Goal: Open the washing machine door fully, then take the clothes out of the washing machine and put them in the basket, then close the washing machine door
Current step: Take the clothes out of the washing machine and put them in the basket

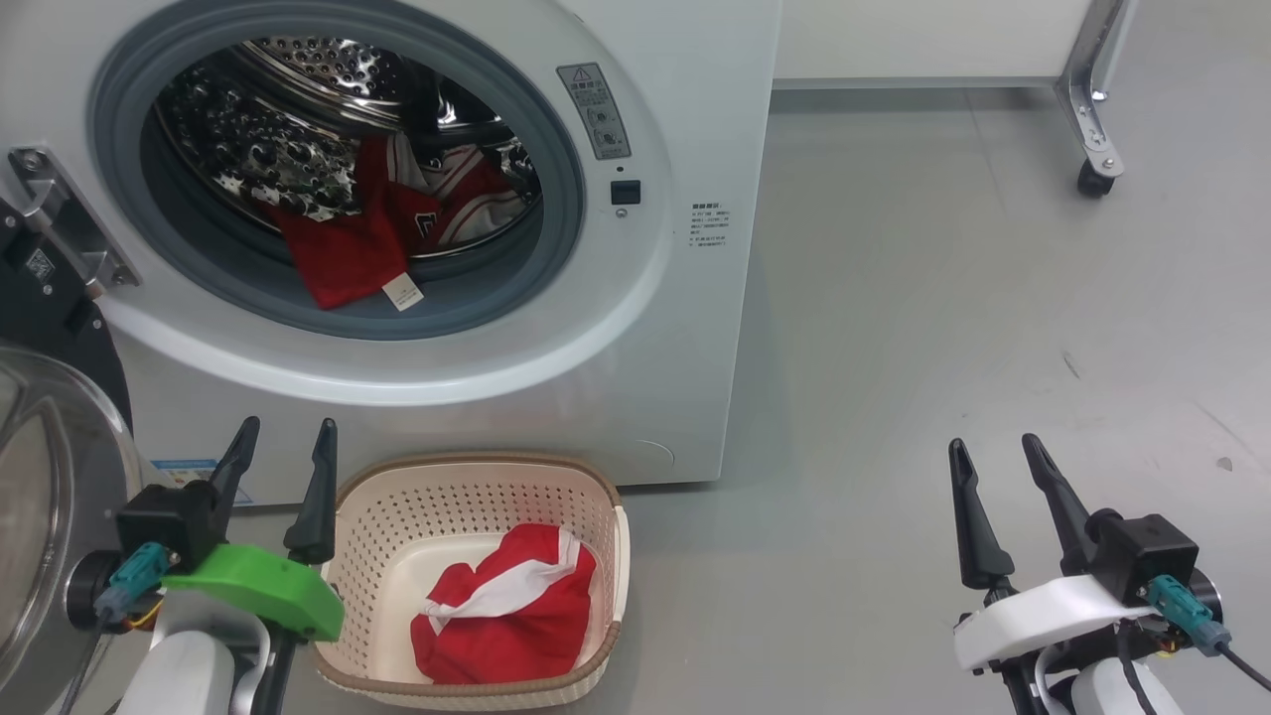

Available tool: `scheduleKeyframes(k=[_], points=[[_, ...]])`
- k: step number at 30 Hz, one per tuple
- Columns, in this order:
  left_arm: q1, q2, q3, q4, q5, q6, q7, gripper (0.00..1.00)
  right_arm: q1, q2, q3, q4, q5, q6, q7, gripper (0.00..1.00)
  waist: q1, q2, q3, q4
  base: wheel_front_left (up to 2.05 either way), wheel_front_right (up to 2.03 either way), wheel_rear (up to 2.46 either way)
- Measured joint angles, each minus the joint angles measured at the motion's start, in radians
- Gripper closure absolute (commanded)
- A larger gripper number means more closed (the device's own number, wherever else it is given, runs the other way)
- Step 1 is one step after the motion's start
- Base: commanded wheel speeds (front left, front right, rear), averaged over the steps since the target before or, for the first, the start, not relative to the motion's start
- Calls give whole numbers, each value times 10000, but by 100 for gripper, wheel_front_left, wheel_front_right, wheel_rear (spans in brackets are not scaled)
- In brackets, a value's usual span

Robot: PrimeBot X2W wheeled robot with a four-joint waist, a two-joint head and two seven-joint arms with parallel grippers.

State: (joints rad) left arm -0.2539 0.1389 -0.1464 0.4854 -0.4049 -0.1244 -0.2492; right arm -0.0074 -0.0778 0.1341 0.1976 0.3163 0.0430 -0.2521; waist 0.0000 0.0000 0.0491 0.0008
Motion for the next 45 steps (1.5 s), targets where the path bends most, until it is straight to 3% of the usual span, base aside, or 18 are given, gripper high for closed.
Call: scheduleKeyframes(k=[13,45], points=[[1314,-52,349,-1342,288,0,-27,0,189,0,117,-148,0,88,0,0,0,0,-203,103,0,0,0],[2178,-353,535,-2370,721,-10,-27,0,284,-6,144,-242,-2,117,0,0,0,0,-166,-88,0,0,0]])
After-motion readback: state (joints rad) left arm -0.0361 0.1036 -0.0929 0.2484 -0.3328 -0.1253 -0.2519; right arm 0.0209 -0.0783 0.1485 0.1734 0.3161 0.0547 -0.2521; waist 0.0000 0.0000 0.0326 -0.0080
